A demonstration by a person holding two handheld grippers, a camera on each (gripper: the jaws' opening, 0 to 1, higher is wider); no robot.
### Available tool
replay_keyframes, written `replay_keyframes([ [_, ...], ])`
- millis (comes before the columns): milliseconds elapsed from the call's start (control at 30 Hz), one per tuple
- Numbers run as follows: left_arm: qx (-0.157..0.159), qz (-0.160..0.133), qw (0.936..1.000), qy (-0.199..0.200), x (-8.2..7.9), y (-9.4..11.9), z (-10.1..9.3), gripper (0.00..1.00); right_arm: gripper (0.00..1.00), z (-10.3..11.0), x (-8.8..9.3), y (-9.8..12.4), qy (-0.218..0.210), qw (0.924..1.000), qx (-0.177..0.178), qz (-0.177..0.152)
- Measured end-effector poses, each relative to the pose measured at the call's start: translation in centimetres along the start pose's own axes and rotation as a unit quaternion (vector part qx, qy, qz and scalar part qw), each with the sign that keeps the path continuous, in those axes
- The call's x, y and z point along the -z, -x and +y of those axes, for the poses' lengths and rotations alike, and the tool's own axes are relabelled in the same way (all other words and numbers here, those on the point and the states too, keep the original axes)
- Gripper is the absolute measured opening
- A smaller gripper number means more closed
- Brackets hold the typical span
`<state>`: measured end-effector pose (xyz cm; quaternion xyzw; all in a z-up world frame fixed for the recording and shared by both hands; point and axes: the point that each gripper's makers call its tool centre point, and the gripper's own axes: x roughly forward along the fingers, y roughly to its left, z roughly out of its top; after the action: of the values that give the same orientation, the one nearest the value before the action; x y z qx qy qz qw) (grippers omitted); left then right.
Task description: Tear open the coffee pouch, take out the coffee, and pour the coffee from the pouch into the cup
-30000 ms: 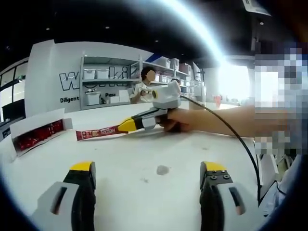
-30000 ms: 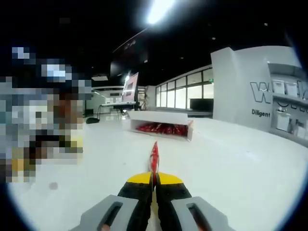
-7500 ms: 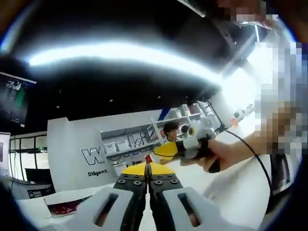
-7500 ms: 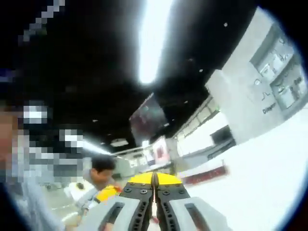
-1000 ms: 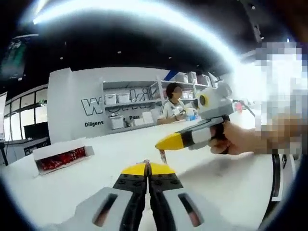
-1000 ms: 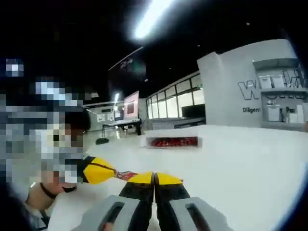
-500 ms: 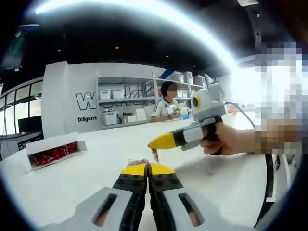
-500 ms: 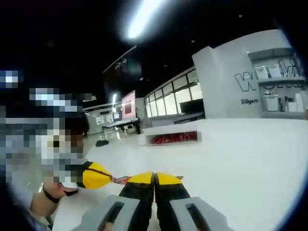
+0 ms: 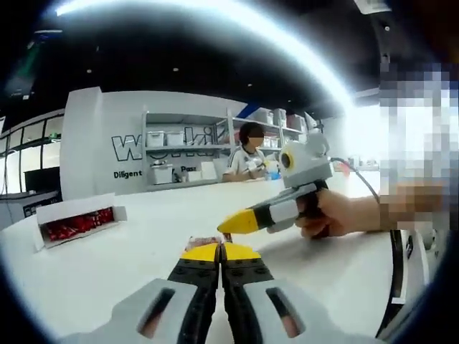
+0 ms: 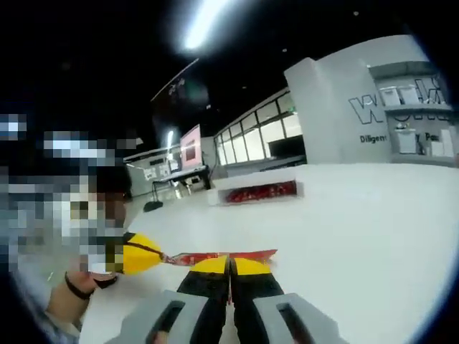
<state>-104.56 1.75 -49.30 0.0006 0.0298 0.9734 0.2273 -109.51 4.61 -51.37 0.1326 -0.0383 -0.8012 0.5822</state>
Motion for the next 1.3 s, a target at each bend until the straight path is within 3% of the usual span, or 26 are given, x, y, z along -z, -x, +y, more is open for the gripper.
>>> replay_keyframes([
  [100,-0.004,-0.006,0.9999,0.012,-0.2,0.1,0.4,0.04,0.02,1.1,0.3,-0.2,0.005,0.9995,-0.028,0.011],
  [200,-0.003,-0.008,0.9998,0.015,-0.2,0.1,0.3,0.04,0.02,3.1,1.1,-0.4,0.007,0.9962,-0.081,0.032],
  [267,-0.002,-0.010,0.9998,0.016,-0.3,0.1,0.2,0.04,0.02,2.9,1.8,-0.6,0.030,0.9958,-0.071,0.050],
  [333,0.000,-0.011,0.9998,0.019,-0.3,0.1,0.2,0.04,0.02,3.4,2.3,-0.7,0.030,0.9942,-0.084,0.059],
  [500,0.002,-0.014,0.9997,0.020,-0.5,0.1,0.2,0.04,0.02,3.8,2.1,-0.5,0.030,0.9941,-0.089,0.055],
  [733,0.015,-0.002,0.9996,0.025,-0.1,-0.2,-0.2,0.04,0.02,2.6,-2.6,0.9,-0.017,0.9967,-0.067,-0.043],
  [1033,0.032,0.004,0.9991,0.028,0.1,-0.1,-1.1,0.04,0.02,1.5,-3.0,-0.8,-0.002,0.9989,-0.043,-0.017],
  [1300,0.032,0.020,0.9992,0.016,0.8,-0.2,-1.2,0.04,0.02,1.6,-3.3,-3.9,0.001,0.9984,-0.050,0.025],
])
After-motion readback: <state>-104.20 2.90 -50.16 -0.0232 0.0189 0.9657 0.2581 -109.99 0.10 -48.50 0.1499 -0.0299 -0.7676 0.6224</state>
